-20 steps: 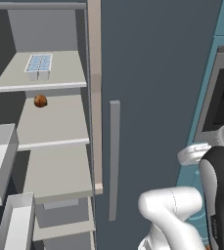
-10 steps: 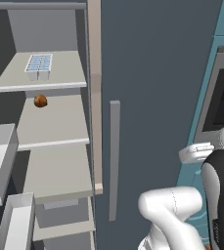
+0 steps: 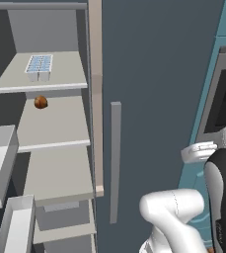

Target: Open the freezer door, pick up the ice cube tray from the freezer, and place it on the dining counter.

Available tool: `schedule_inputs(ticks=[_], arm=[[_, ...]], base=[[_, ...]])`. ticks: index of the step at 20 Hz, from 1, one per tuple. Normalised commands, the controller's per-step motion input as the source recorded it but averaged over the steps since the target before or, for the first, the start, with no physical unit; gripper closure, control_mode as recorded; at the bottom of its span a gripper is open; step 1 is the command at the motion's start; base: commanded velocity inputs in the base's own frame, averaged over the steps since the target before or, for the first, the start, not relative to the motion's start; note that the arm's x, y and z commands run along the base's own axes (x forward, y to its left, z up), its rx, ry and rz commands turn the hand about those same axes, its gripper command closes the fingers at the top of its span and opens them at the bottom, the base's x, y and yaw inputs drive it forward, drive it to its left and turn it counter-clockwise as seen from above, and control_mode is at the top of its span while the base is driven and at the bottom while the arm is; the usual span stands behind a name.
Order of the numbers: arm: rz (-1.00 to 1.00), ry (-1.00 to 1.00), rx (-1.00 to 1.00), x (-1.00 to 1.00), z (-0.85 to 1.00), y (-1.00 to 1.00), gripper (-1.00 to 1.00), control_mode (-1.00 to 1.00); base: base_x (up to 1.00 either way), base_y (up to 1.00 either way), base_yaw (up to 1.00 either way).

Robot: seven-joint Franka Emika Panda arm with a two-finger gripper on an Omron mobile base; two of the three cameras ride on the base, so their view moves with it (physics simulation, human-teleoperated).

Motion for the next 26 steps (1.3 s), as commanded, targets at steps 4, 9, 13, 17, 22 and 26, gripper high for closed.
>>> schedule_inputs(ticks=[4, 9, 13, 17, 22, 26], arm=[[0.00, 0.00, 0.00, -0.01, 0.00, 0.00, -1.00, 1.00], [0.00, 0.00, 0.00, 0.00, 0.00, 0.00, -1.00, 1.00], [0.00, 0.00, 0.00, 0.00, 0.00, 0.00, -1.00, 1.00], [0.00, 0.00, 0.00, 0.00, 0.00, 0.00, -1.00, 1.00], [0.00, 0.00, 0.00, 0.00, 0.00, 0.00, -1.00, 1.00], [0.00, 0.00, 0.00, 0.00, 0.00, 0.00, -1.00, 1.00]], base=[[-0.14, 0.00, 0.00], [-0.38, 0.11, 0.00], [-0.41, 0.36, 0.00], [-0.27, 0.47, 0.01], [-0.07, 0.60, 0.11], [-0.01, 0.69, 0.17]])
